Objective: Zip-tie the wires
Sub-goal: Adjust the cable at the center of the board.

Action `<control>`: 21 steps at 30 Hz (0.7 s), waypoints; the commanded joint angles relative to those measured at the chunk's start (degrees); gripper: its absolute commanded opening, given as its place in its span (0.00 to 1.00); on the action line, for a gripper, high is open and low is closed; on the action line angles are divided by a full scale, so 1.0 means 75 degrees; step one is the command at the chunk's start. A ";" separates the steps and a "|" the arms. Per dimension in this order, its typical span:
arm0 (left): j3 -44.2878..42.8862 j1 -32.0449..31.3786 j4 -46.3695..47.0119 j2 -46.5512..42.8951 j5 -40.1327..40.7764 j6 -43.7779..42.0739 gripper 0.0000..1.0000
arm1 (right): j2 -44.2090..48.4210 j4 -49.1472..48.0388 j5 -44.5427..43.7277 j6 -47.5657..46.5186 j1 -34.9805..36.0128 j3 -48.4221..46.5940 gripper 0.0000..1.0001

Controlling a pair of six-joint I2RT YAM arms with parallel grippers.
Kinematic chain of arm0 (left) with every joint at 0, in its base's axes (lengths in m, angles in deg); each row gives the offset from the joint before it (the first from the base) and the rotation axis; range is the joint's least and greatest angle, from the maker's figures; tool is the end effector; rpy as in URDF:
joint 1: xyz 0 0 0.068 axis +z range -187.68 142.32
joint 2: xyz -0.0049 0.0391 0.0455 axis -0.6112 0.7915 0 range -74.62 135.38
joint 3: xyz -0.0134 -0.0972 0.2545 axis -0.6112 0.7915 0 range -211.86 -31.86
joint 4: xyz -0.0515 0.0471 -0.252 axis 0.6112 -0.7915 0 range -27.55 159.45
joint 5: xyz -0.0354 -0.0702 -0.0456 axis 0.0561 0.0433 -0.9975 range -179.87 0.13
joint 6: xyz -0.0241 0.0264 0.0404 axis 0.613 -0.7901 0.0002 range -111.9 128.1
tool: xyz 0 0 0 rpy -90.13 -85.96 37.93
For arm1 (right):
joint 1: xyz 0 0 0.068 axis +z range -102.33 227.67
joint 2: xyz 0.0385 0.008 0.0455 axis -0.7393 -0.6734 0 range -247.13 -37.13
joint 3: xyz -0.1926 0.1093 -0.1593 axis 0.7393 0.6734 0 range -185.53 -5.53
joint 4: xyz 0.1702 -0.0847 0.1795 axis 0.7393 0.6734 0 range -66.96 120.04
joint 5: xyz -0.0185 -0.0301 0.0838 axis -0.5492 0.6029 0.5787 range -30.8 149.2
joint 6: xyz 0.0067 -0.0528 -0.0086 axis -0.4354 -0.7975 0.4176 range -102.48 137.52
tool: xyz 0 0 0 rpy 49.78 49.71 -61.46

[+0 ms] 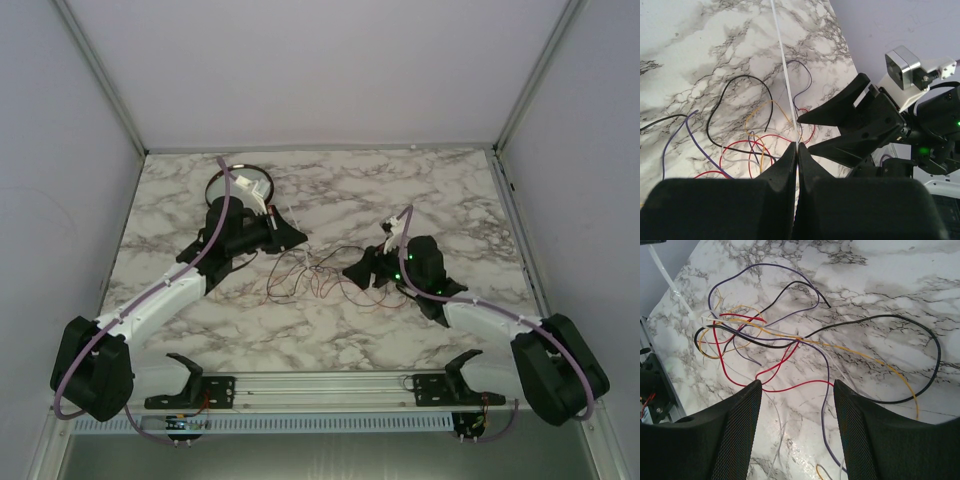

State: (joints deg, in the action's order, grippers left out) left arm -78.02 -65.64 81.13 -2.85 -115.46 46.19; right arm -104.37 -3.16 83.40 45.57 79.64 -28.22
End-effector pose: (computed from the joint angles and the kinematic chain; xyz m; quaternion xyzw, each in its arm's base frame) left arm 0.2466 -0.1483 0.2868 0.0682 0.7772 -0.4737 0.4086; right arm 0.1923 0.1371 0.1943 -0.1498 0.7881 0.4334 0.4106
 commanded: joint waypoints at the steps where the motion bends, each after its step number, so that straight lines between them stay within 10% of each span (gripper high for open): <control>1: -0.0170 0.0049 -0.0035 -0.0041 -0.0220 -0.0074 0.00 | -0.0439 -0.0726 0.0448 0.0368 -0.0018 -0.0499 0.59; 21: -0.0140 0.0096 -0.0244 -0.0104 -0.0240 -0.0028 0.00 | -0.1781 -0.2362 0.0487 -0.3682 0.0469 -0.0473 0.53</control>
State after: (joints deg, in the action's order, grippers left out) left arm -78.02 -65.32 80.15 -2.85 -116.42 46.01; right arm -115.65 -13.91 85.87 24.89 81.63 -31.46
